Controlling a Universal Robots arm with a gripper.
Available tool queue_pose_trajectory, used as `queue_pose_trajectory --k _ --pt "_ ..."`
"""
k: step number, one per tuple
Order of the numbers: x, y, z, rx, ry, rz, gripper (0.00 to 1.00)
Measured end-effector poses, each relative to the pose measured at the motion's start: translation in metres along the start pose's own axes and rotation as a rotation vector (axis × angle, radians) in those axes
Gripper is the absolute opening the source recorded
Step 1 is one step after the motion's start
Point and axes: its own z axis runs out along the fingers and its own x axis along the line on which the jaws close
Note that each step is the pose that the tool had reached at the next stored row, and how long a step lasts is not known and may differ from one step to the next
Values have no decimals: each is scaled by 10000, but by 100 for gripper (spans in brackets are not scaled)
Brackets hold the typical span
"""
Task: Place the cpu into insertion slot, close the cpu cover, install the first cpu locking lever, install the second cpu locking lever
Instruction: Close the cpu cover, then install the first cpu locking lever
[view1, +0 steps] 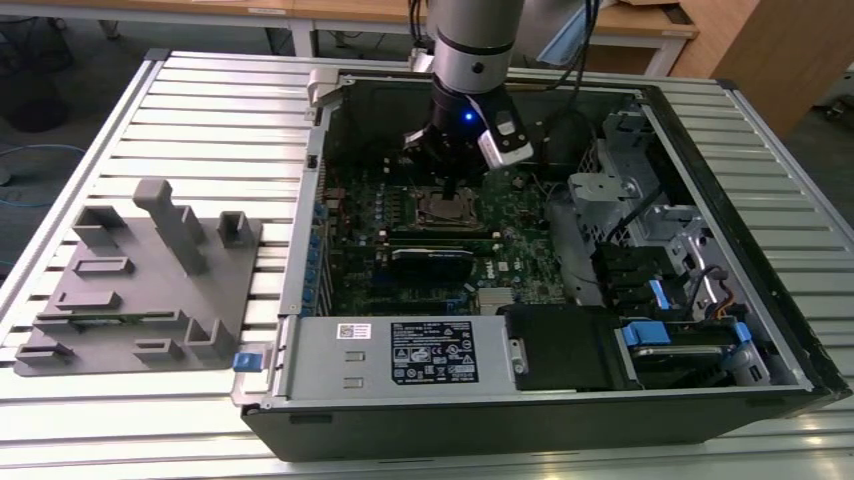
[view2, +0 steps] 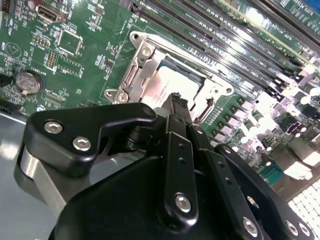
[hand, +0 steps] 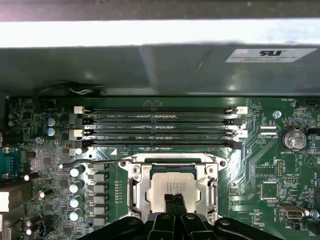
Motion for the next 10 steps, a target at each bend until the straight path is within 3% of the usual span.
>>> queue_pose_trajectory --k 6,7,8,10 --pt "-1 1 -41 -2 -1 -1 11" --pt "-1 2 -122 1 1 -1 11" --pt "-1 3 -150 1 1 -1 11" --pt "-1 3 -150 1 1 -1 11"
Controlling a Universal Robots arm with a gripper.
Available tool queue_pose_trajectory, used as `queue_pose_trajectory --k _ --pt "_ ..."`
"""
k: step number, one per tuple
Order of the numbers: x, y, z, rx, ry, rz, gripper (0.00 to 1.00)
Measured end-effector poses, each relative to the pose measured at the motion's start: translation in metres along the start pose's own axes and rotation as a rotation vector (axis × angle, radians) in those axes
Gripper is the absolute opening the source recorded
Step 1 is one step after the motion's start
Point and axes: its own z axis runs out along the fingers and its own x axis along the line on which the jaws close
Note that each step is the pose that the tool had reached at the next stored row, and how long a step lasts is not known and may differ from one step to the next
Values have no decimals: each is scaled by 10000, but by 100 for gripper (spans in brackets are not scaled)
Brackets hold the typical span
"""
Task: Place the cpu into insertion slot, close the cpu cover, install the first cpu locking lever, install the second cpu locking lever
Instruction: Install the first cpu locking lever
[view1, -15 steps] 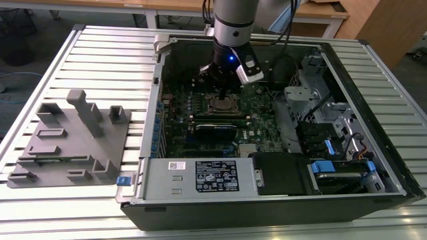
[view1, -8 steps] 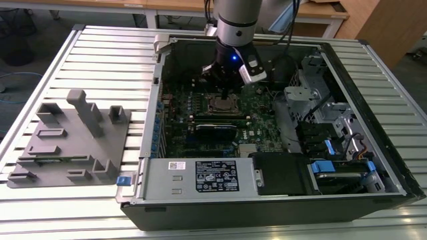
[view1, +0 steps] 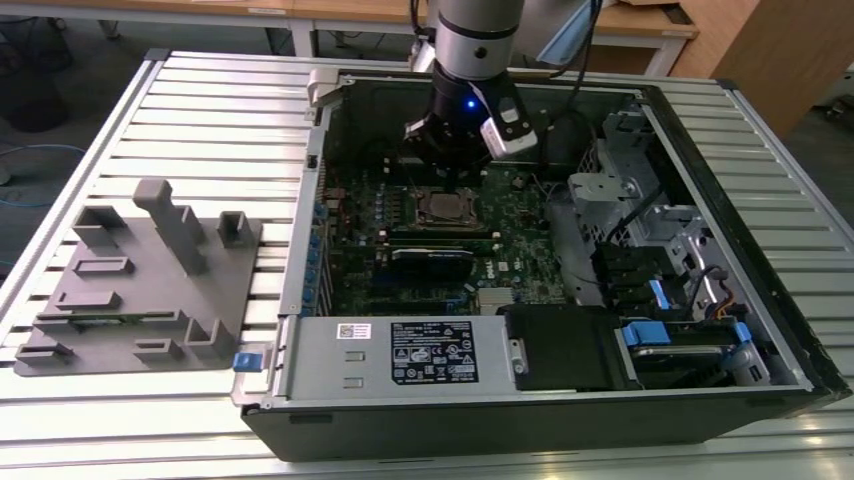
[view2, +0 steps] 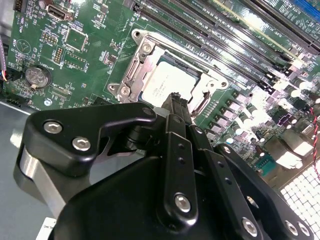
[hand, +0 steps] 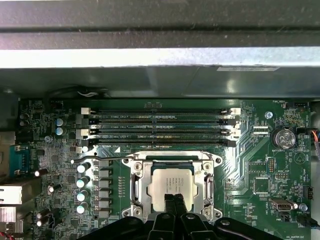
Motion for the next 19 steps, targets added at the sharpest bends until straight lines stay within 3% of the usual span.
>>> queue_pose_trajectory --k 19 --pt "42 1 -9 0 -2 0 11"
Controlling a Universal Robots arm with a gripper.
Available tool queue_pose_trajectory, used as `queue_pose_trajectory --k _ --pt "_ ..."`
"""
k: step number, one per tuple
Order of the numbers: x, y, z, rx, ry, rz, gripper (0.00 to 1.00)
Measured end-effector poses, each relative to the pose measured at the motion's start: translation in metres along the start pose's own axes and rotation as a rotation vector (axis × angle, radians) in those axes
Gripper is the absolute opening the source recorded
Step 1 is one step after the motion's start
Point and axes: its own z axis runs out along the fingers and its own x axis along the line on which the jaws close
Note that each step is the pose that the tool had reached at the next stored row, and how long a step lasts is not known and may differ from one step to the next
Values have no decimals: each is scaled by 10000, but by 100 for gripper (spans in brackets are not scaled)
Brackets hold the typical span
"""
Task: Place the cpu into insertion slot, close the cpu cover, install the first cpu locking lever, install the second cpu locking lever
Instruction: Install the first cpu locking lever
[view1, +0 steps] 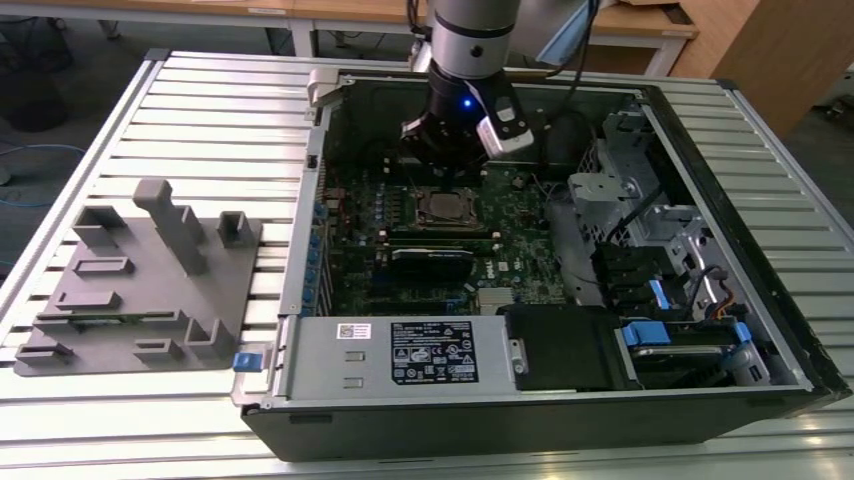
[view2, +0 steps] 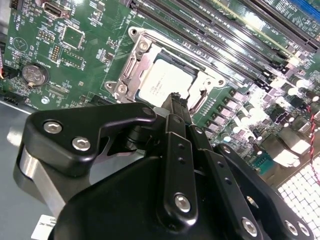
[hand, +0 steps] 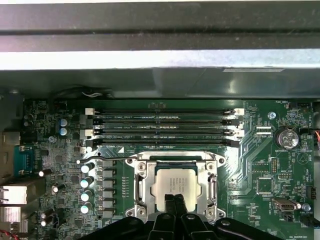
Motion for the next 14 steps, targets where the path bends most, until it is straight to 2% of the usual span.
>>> queue_pose_trajectory --k 14 --pt "201 0 2 0 -7 0 11"
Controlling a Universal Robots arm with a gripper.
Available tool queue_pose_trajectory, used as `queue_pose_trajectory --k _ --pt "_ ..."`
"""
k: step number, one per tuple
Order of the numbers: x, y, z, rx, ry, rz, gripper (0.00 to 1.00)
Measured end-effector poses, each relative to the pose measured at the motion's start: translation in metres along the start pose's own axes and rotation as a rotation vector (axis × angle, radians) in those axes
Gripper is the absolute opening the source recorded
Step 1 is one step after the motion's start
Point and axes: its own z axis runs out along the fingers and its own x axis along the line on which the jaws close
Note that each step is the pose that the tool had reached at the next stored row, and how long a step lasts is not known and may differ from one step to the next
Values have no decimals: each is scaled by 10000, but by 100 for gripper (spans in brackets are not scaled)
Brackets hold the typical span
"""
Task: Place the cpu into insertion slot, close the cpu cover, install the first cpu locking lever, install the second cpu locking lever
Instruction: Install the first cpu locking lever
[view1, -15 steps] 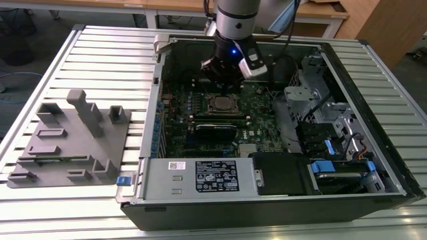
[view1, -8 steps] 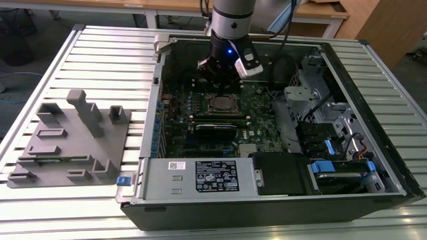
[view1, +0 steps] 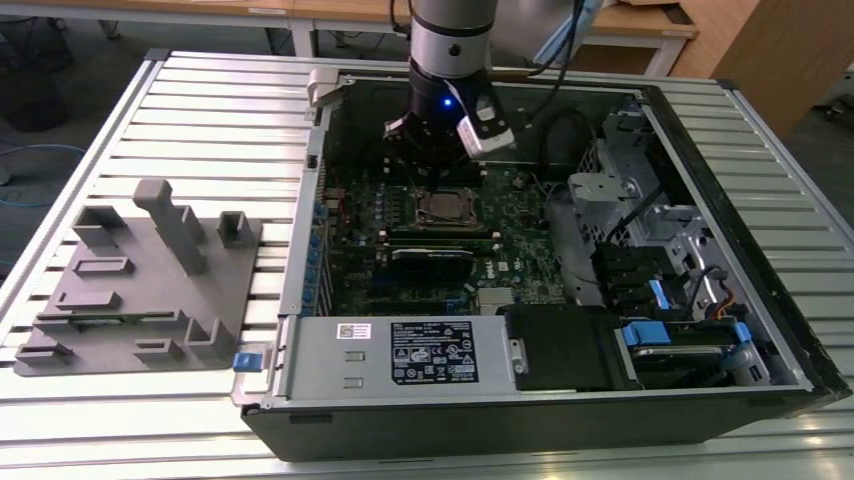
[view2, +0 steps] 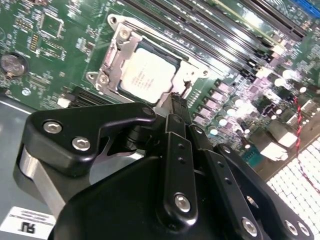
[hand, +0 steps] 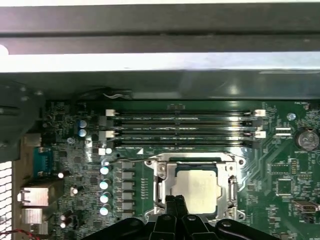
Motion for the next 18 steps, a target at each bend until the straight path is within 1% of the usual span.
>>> queue_pose_trajectory --k 9,15,18 --pt "192 -2 4 -1 -12 -2 11" --pt "199 -2 4 0 -12 -2 11" --pt "200 -3 -10 1 -11 -1 11"
